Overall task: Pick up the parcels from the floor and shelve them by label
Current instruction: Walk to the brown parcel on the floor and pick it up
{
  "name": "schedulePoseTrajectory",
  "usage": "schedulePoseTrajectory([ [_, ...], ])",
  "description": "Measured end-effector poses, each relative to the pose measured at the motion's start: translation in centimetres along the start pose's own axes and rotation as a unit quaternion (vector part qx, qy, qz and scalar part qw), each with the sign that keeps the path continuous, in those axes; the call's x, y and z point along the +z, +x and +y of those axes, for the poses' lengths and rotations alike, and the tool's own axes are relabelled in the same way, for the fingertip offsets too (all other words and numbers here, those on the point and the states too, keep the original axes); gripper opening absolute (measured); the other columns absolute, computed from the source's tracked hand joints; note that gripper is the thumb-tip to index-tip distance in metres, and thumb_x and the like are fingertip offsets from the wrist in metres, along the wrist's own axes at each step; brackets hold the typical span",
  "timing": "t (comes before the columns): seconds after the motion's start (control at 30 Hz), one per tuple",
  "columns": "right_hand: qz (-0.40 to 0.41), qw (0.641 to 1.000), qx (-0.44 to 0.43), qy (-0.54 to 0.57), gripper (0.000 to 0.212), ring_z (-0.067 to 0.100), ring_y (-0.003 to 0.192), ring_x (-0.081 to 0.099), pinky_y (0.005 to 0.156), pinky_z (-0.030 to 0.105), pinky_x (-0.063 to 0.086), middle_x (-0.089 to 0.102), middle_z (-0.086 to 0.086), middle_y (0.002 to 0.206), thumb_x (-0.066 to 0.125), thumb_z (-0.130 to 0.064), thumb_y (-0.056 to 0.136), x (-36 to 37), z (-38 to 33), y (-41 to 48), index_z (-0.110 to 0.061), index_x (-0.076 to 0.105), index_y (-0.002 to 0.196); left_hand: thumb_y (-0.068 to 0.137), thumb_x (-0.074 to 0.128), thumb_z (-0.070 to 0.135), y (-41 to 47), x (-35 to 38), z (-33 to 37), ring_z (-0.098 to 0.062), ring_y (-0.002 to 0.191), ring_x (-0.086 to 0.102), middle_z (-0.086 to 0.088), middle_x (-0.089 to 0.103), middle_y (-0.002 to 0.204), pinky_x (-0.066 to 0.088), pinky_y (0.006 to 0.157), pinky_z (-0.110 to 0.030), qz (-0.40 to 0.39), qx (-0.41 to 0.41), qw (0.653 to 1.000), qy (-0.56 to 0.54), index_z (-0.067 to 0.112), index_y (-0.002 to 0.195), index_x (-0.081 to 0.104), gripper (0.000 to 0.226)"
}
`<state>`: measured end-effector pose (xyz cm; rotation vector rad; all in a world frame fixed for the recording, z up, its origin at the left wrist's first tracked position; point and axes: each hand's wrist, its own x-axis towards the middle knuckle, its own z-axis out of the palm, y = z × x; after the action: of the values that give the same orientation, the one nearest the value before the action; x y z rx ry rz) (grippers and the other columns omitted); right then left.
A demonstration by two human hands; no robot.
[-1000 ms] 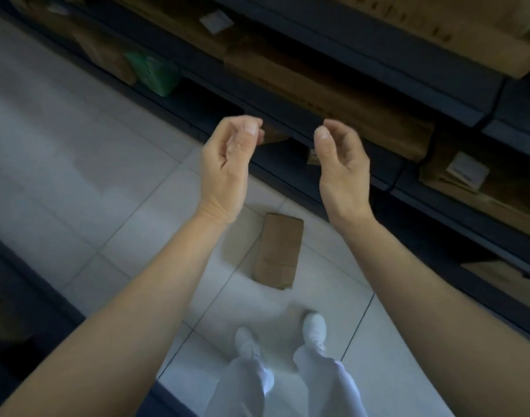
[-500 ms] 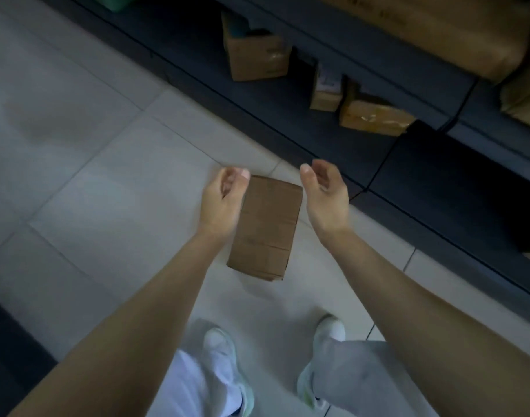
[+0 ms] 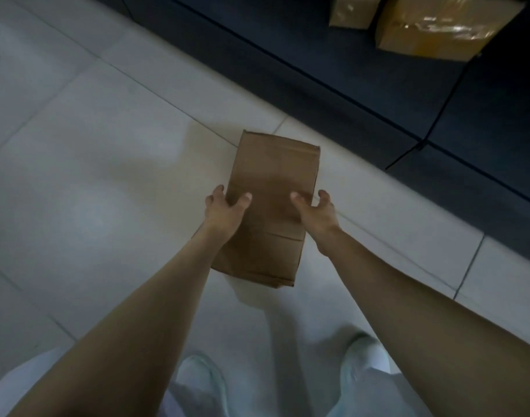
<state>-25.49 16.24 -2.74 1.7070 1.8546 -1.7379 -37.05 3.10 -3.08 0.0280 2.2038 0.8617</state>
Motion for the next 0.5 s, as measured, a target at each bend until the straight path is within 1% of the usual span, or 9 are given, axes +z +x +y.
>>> schedulePoseTrajectory([
  [0.1, -0.010, 1.000, 0.021, 0.006, 0.089, 0.035, 0.138, 0.039, 0.112, 0.050, 0.037, 0.035, 0.011, 0.154, 0.064, -0.052, 0.085, 1.3, 1.5, 1.4, -0.015, 0.019, 0.152, 0.093, 0.056, 0.047, 1.3, 1.0, -0.9, -0.036, 0.143, 0.033, -0.015, 0.026, 0.159, 0.030, 0.115, -0.046, -0.007, -0.008, 1.000, -0.014, 0.012, 0.155, 0.015, 0.082],
  [0.17, -0.017, 0.999, 0.030, 0.013, 0.087, 0.034, 0.133, 0.046, 0.108, 0.049, 0.042, 0.043, 0.011, 0.148, 0.067, -0.053, 0.080, 1.8, 2.3, 1.9, -0.016, 0.028, 0.149, 0.093, 0.056, 0.047, 1.7, 1.3, -1.4, -0.035, 0.142, 0.035, -0.015, 0.029, 0.159, 0.030, 0.115, -0.044, -0.010, -0.011, 1.000, -0.018, 0.011, 0.155, 0.014, 0.083],
  [0.2, -0.021, 0.999, 0.038, 0.022, 0.080, 0.032, 0.129, 0.050, 0.106, 0.046, 0.044, 0.048, 0.010, 0.144, 0.067, -0.051, 0.081, 2.0, 2.5, 2.0, -0.016, 0.034, 0.145, 0.093, 0.056, 0.047, 1.9, 1.4, -1.6, -0.035, 0.142, 0.035, -0.014, 0.030, 0.159, 0.030, 0.115, -0.043, -0.012, -0.013, 1.000, -0.019, 0.010, 0.155, 0.015, 0.083],
  [0.27, -0.031, 0.997, 0.056, 0.045, 0.069, 0.028, 0.126, 0.053, 0.101, 0.037, 0.045, 0.052, 0.007, 0.140, 0.066, -0.045, 0.086, 2.3, 2.7, 2.1, -0.015, 0.038, 0.141, 0.092, 0.057, 0.045, 2.0, 1.5, -1.7, -0.034, 0.141, 0.037, -0.013, 0.034, 0.157, 0.032, 0.113, -0.041, -0.012, -0.017, 0.999, -0.030, 0.008, 0.154, 0.019, 0.081],
  [0.33, -0.038, 0.995, 0.068, 0.055, 0.066, 0.027, 0.127, 0.052, 0.097, 0.034, 0.044, 0.053, 0.006, 0.141, 0.065, -0.042, 0.088, 2.5, 2.7, 2.3, -0.014, 0.039, 0.142, 0.091, 0.060, 0.043, 2.0, 1.6, -1.4, -0.033, 0.137, 0.042, -0.013, 0.042, 0.152, 0.035, 0.109, -0.038, -0.002, -0.021, 0.999, -0.047, 0.007, 0.150, 0.027, 0.077],
  [0.37, -0.040, 0.995, 0.072, 0.059, 0.065, 0.027, 0.127, 0.053, 0.095, 0.034, 0.043, 0.053, 0.007, 0.141, 0.064, -0.041, 0.089, 2.6, 2.4, 2.3, -0.013, 0.040, 0.142, 0.089, 0.063, 0.043, 1.9, 1.6, -1.1, -0.033, 0.136, 0.044, -0.013, 0.044, 0.150, 0.036, 0.108, -0.038, 0.009, -0.024, 0.998, -0.055, 0.007, 0.149, 0.030, 0.077],
  [0.4, -0.043, 0.994, 0.073, 0.063, 0.062, 0.027, 0.127, 0.053, 0.093, 0.033, 0.043, 0.054, 0.007, 0.140, 0.064, -0.040, 0.090, 2.5, 2.0, 2.2, -0.012, 0.041, 0.141, 0.087, 0.065, 0.045, 1.9, 1.5, -0.8, -0.034, 0.135, 0.044, -0.013, 0.044, 0.149, 0.036, 0.111, -0.040, 0.023, -0.027, 0.997, -0.061, 0.007, 0.147, 0.031, 0.079],
  [0.47, -0.043, 0.994, 0.070, 0.074, 0.057, 0.026, 0.124, 0.054, 0.089, 0.030, 0.043, 0.055, 0.008, 0.139, 0.063, -0.036, 0.092, 2.3, 0.9, 1.8, -0.011, 0.043, 0.139, 0.080, 0.067, 0.051, 1.8, 1.0, 0.1, -0.035, 0.134, 0.045, -0.013, 0.045, 0.148, 0.036, 0.113, -0.048, 0.042, -0.027, 0.996, -0.073, 0.008, 0.146, 0.032, 0.087],
  [0.5, -0.040, 0.994, 0.063, 0.080, 0.057, 0.026, 0.123, 0.055, 0.089, 0.031, 0.044, 0.055, 0.008, 0.138, 0.063, -0.035, 0.092, 2.0, 0.2, 1.6, -0.012, 0.042, 0.140, 0.078, 0.067, 0.054, 1.6, 0.6, 0.7, -0.035, 0.134, 0.045, -0.013, 0.045, 0.147, 0.036, 0.112, -0.049, 0.045, -0.023, 0.996, -0.080, 0.009, 0.146, 0.032, 0.089],
])
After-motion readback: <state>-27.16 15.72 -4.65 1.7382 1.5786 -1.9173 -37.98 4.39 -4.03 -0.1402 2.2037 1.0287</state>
